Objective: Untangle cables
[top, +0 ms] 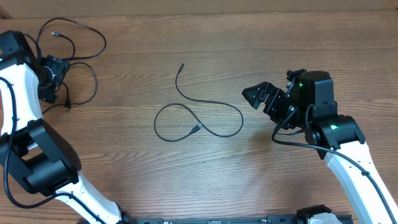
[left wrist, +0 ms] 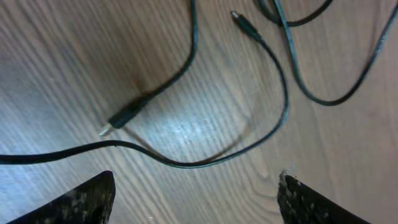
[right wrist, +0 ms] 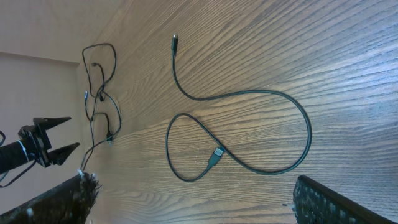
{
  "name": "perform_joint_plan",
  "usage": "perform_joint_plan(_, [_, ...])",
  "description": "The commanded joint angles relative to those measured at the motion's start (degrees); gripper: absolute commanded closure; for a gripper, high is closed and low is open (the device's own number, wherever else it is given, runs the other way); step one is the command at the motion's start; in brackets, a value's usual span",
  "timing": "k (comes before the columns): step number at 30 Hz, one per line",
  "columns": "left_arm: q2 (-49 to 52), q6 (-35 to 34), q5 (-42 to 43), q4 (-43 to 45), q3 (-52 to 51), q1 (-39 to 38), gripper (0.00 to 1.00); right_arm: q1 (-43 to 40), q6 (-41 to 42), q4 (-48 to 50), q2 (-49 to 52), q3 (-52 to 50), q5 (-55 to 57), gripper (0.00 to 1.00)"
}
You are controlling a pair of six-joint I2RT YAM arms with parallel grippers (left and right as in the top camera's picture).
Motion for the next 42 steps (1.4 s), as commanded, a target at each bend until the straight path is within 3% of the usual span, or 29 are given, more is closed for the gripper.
perform_joint_plan(1, [0.4,3.6,-5.3,-1.2,0.9,0.3,0.17,-0.1,-0.3,0.1,-0.7,0.2,0.4,0.00])
perform_joint_plan(11, [0.4,4.2,-23.5,-4.9,-2.5,2.7,0.20,-0.1,-0.3,0.1,-0.7,0.2,0.4,0.00])
perform_joint_plan(16, [0.4,4.6,-23.5,-3.6,-7.0,6.9,0.28,-0.1,-0.3,0.1,-0.7,0.2,0.4,0.00])
perform_joint_plan(22, [0.4,7.6,-23.0,0.6,-13.2,11.3,0.27,-0.1,-0.3,0.1,-0.7,0.2,0.4,0.00])
perform_joint_plan(27, [0.4,12.4,-17.4,7.1,-18.7,12.5,0.27,-0.1,-0.3,0.1,-0.7,0.2,0.4,0.00])
perform_joint_plan(34, [0.3,14.7,-17.3,10.2,-21.3,12.4,0.20,-0.1,-0.3,0.1,-0.7,0.2,0.4,0.00])
perform_joint_plan(42, [-2.4,16.6,-20.5,-2.5,-8.7,12.2,0.01,-0.1,-0.3,0.1,-0.7,0.2,0.4,0.00])
